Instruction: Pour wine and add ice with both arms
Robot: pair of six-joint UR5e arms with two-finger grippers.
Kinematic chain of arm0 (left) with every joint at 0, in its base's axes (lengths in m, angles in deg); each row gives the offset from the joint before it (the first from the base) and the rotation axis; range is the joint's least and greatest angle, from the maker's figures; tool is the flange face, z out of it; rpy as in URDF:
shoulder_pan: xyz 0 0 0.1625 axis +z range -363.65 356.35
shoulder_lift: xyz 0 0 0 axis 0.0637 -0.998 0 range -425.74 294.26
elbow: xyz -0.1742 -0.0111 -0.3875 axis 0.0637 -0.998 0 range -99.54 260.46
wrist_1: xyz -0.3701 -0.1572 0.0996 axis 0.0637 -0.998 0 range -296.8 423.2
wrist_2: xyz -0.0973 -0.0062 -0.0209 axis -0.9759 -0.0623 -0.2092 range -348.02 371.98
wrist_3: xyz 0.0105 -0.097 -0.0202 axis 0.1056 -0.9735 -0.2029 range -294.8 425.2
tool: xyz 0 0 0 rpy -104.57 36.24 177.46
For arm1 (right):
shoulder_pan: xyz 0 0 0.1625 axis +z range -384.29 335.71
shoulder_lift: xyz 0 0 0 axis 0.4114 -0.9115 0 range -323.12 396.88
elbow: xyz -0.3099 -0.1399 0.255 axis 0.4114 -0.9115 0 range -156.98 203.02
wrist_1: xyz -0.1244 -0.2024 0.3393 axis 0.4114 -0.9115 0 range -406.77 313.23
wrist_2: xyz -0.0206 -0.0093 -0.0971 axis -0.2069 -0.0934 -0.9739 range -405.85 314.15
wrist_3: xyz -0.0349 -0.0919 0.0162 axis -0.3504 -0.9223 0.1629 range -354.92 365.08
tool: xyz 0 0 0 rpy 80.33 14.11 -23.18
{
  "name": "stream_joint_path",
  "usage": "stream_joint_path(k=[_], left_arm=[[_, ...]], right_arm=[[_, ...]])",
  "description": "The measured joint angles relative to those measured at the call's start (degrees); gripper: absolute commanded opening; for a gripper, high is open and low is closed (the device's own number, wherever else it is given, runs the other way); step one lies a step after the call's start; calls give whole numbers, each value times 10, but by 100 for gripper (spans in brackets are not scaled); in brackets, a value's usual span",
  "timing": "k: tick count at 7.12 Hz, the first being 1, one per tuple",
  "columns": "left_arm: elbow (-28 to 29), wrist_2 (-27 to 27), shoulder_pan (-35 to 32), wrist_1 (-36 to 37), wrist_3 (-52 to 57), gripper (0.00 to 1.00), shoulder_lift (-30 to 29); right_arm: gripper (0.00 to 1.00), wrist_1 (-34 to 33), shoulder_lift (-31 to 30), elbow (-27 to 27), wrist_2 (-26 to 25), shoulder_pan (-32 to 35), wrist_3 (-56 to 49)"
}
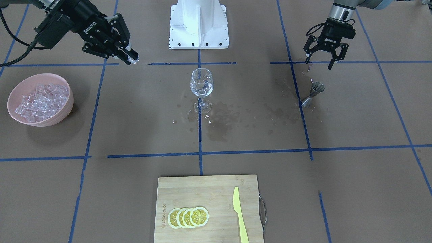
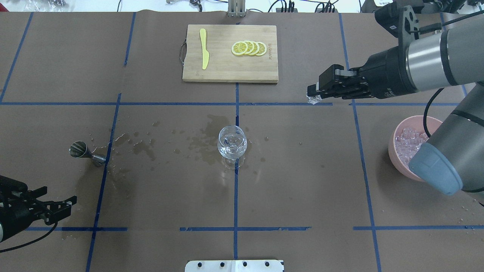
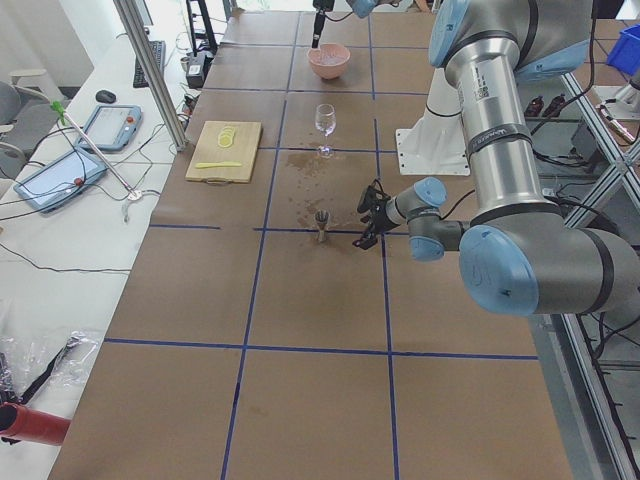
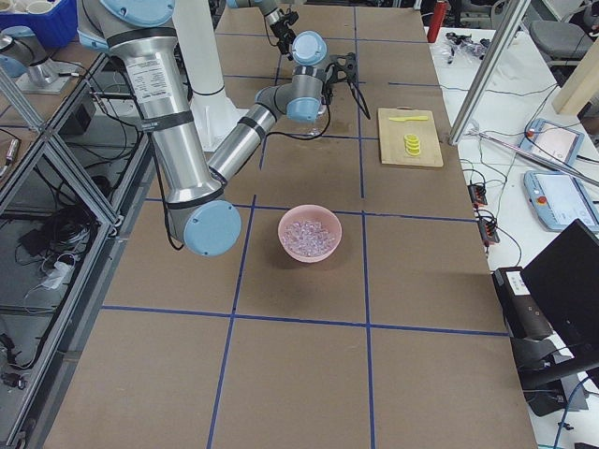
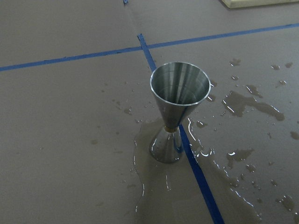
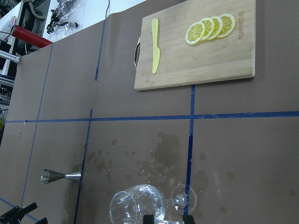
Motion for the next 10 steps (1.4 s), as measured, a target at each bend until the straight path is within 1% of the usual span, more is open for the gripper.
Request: stream_joint_path(k=[2,4,6,8,10], left_arm=[[-54,-67,-1,80,-29,100,6],[-74,-108,-1,131,-34,100,5],[-91,-137,-2,147,-35,100,6],[-102,-147,-2,149,-50,100,6],[-108,-158,-4,150,-57,100,6]], right_arm=[[0,-1,12,0,-57,-48,4],[0,-9,17,-2,-113,-96,5],[0,-31,34,-6,-148,-132,5],[0,-80,72,-12,-190,-168,5],[0,-97,99,-32,-229,-195,5]])
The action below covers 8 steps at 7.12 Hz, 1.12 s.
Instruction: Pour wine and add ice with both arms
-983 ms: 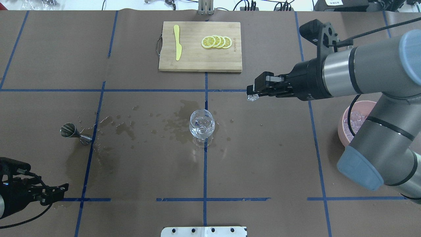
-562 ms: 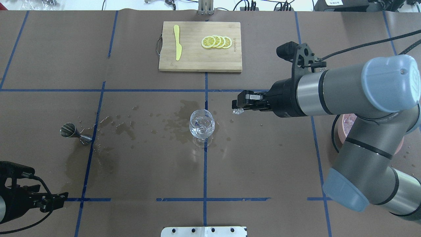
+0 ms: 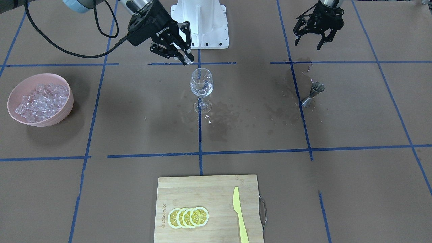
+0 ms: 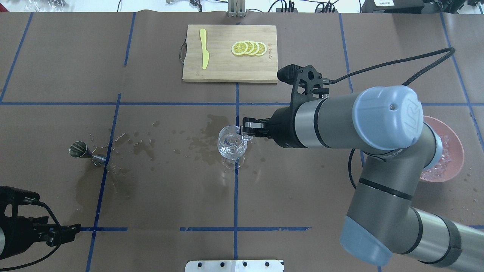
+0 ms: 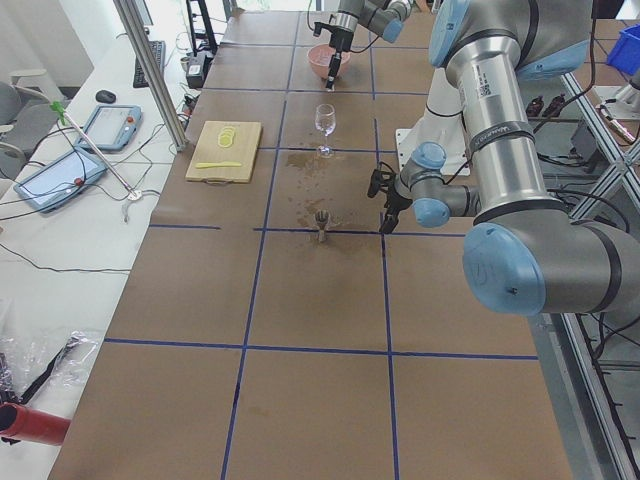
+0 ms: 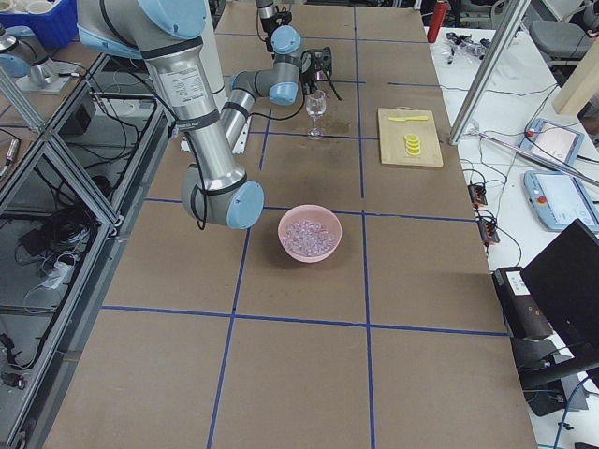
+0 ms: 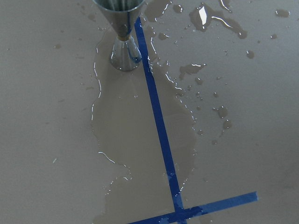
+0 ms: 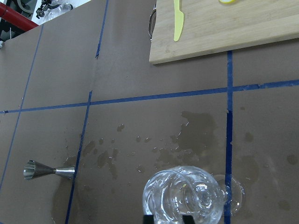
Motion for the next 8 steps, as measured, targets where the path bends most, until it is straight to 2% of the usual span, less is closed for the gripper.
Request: stream_joint_path(k=[7,8], left_arm=[[-25,-4,-3,38,-13,100,0],[-26,-4,-3,38,-15,100,0]], right_arm=[[0,-3,43,-51,-25,-12,0],[20,-3,47,-55,-26,-12,0]])
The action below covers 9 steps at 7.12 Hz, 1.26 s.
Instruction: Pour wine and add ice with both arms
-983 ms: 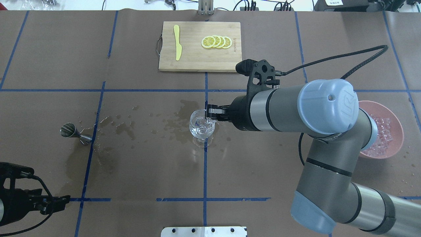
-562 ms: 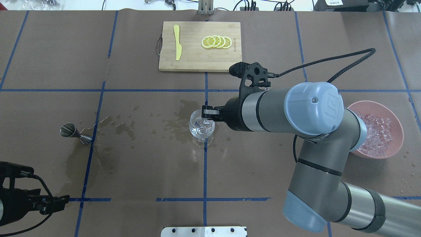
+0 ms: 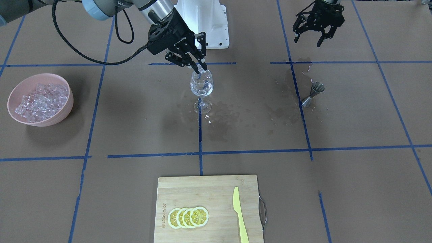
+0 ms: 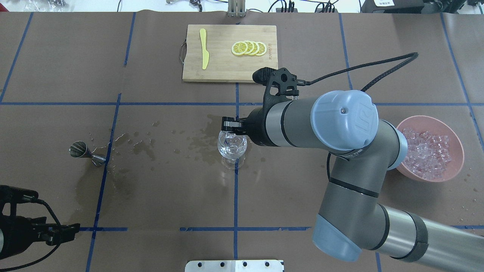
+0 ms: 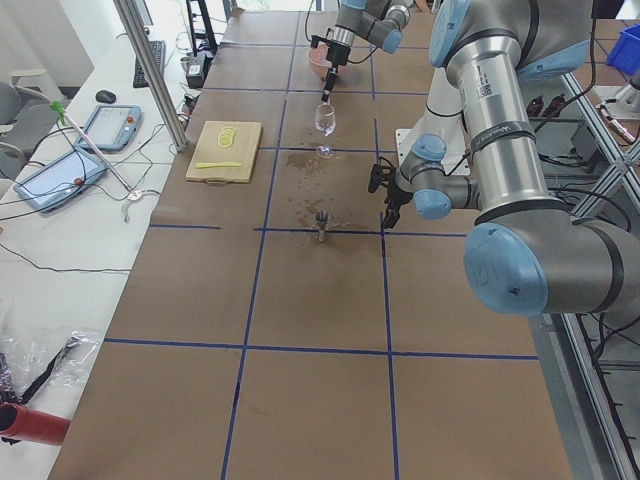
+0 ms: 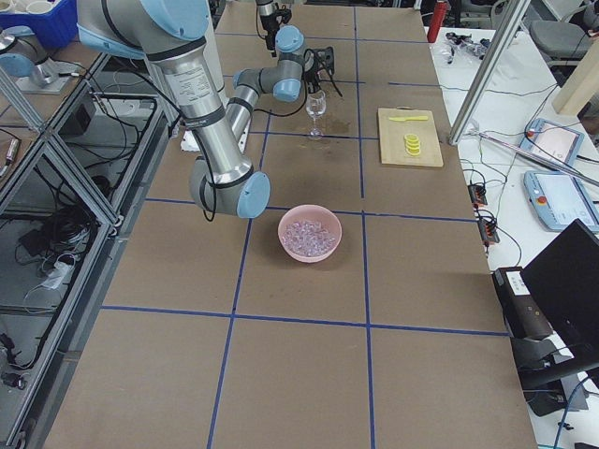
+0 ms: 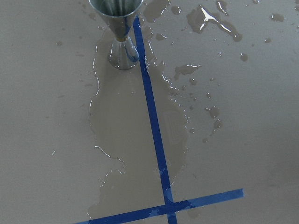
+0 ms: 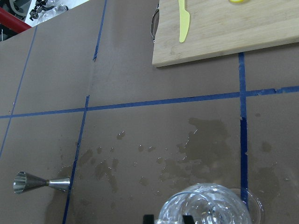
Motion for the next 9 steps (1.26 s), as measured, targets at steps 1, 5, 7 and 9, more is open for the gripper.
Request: stream_joint_path(k=[1,5,7,9], left_arm=[[0,0,0,0,-1,100,-1],[-1,0,-1,0,-2,100,-3],[-14,-28,-11,16,-1,100,-8],[-44,-80,-42,91,4,100,-40]], right_arm=[[41,0,1,-1,0,0,0],[99,0,1,3,1,2,0],[100,-1,0,7,1,3,2],[100,-1,-3,16,1,4,7]])
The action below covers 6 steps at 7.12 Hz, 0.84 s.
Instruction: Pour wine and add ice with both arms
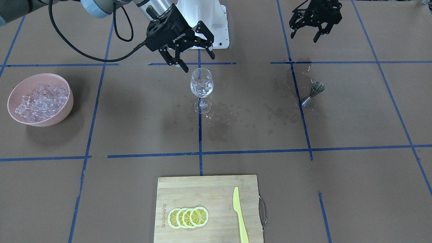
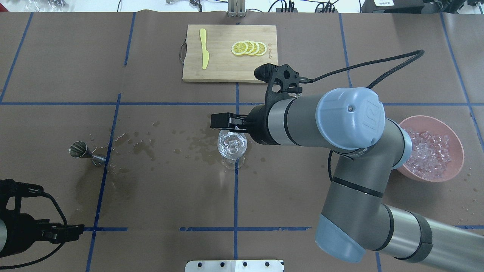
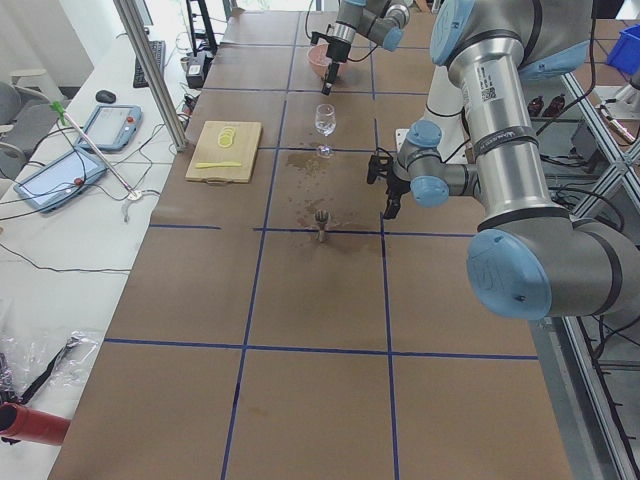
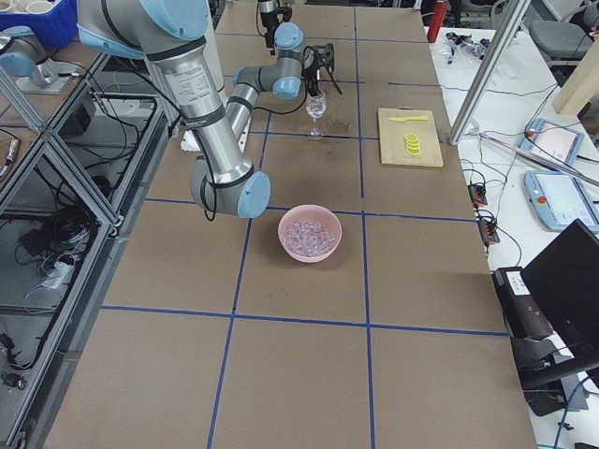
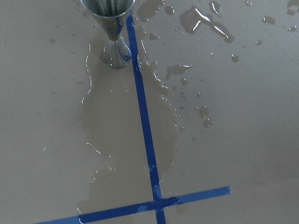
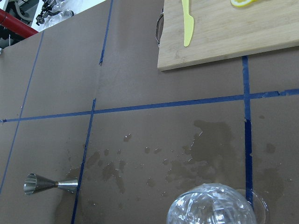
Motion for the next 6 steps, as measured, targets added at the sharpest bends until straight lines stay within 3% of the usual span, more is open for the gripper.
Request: stream_joint_path(k=[4,6], left_arm=[[-52,-89,-40,114,12,100,-36],[-70,-103,-80,181,52,100,-78]], right_arm=[[100,-120,3,73,7,19,1],[100,-176,0,106,48,63,0]])
